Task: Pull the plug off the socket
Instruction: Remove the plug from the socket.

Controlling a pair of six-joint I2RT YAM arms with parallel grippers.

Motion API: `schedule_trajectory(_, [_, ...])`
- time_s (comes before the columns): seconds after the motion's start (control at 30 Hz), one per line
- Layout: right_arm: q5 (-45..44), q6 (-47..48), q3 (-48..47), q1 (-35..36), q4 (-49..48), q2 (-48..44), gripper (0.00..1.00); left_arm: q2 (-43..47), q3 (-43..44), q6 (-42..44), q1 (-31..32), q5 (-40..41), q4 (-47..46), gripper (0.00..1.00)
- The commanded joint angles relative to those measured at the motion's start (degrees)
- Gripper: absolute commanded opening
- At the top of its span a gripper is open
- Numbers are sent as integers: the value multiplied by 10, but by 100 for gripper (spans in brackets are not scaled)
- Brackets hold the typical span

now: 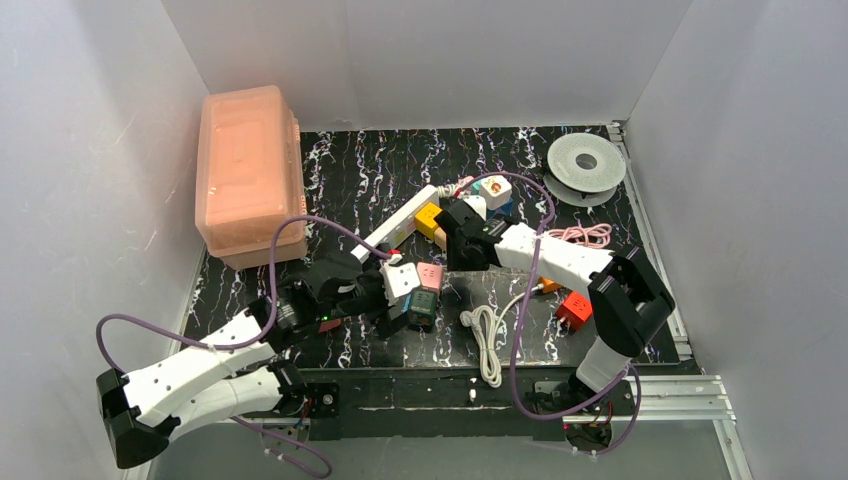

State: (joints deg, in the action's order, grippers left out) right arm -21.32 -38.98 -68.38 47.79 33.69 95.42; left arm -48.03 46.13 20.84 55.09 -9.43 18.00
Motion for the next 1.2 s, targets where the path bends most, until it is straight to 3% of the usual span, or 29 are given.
schedule_trajectory(0.0, [11,-16,18,1,-85,-34,49,31,-59,-106,2,35,-32,98])
schedule_trajectory(0.13, [-1,-5,15,-6,-96,-44,49,41,-102,-115,2,6,-65,98])
schedule_trajectory(0.23, [-9,-3,14,-19,-81,-64,49,-5,-114,-153,2,12,-113,98])
schedule_trajectory(0.43, [-9,-9,69,-58,-74,-177,50,-153,-43,-294,2,56,-124,98])
schedule_trajectory(0.67, [-19,-14,107,-79,-55,-258,54,-208,-17,-368,7,113,-108,98])
schedule_trajectory(1.0, [-23,-12,123,-92,-55,-302,54,-252,-53,-316,37,138,-115,98])
schedule_trajectory(1.17, [-19,-3,127,-102,-56,-316,54,-248,-56,-290,37,166,-71,98])
